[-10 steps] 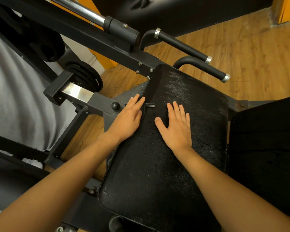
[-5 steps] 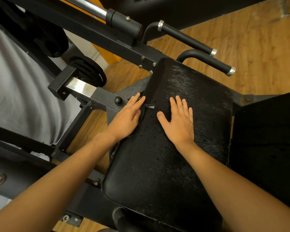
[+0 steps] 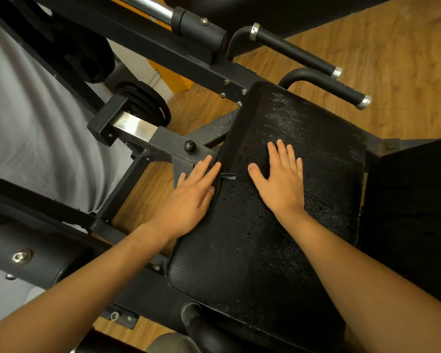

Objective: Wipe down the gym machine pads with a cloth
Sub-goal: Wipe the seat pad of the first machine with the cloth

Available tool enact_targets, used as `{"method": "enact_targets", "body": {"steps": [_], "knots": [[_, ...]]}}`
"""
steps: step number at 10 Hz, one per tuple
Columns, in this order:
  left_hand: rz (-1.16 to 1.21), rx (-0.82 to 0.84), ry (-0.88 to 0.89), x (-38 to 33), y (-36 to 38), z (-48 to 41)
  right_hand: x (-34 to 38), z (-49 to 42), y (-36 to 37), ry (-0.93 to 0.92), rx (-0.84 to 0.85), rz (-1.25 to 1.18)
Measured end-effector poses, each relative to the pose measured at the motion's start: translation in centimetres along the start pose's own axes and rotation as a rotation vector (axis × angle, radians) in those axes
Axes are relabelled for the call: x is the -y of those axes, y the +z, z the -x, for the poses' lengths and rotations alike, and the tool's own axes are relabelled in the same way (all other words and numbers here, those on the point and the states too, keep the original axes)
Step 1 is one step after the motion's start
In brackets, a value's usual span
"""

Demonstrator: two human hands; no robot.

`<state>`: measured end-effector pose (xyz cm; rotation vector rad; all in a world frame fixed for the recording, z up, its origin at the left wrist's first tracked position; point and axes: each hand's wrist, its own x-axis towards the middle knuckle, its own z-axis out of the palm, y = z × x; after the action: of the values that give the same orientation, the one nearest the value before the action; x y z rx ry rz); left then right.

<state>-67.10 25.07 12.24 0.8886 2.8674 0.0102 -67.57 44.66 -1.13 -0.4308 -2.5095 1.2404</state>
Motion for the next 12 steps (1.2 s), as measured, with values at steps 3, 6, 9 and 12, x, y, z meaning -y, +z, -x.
{"method": "enact_targets", "body": {"steps": [3,6,9,12], "knots": [[-0.198,-0.001,-0.023,-0.3,-0.2,-0.2,0.1,0.1,0.0,0.004,-0.003,0.006],[-0.219,0.033,-0.011,-0.4,-0.2,4.5,-0.1,0.0,0.1,0.000,-0.001,-0.003],[-0.129,0.052,0.021,-0.2,-0.4,2.3,0.0,0.1,0.0,0.001,-0.005,-0.004],[-0.121,0.107,0.057,1.2,0.0,6.1,-0.1,0.0,0.1,-0.003,-0.006,0.005]]}}
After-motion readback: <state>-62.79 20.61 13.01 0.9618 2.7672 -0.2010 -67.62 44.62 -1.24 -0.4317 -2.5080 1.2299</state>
